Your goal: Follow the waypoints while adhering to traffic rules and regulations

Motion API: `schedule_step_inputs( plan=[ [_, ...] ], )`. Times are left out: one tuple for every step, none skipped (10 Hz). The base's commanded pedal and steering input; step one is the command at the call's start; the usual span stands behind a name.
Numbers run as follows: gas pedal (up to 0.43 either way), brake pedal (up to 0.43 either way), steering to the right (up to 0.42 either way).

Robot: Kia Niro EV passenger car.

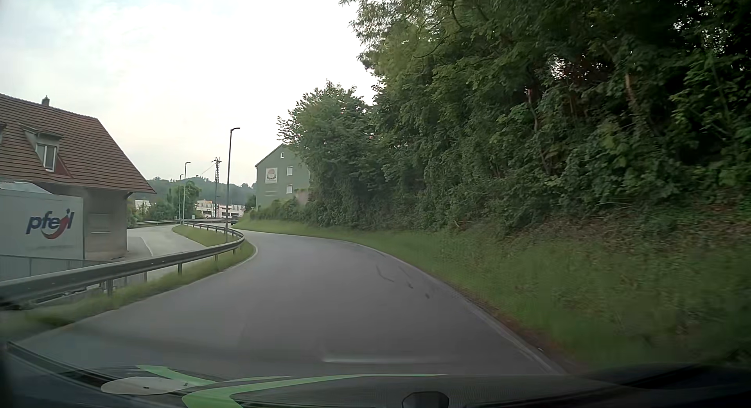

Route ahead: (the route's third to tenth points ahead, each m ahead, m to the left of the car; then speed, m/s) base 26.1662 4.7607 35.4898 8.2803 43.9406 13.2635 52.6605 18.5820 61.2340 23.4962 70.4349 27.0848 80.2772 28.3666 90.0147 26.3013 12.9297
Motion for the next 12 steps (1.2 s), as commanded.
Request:
schedule_step_inputs(
  plan=[
    [0.028,0.000,-0.036],
    [0.028,0.000,-0.036],
    [0.028,0.000,-0.036],
    [0.028,0.000,-0.038],
    [0.028,0.000,-0.041],
    [0.028,0.000,-0.043],
    [0.028,0.000,-0.044],
    [0.028,0.000,-0.046],
    [0.028,0.000,-0.047],
    [0.028,0.000,-0.049],
    [0.000,0.000,-0.054],
    [0.000,0.000,-0.058]
  ],
)
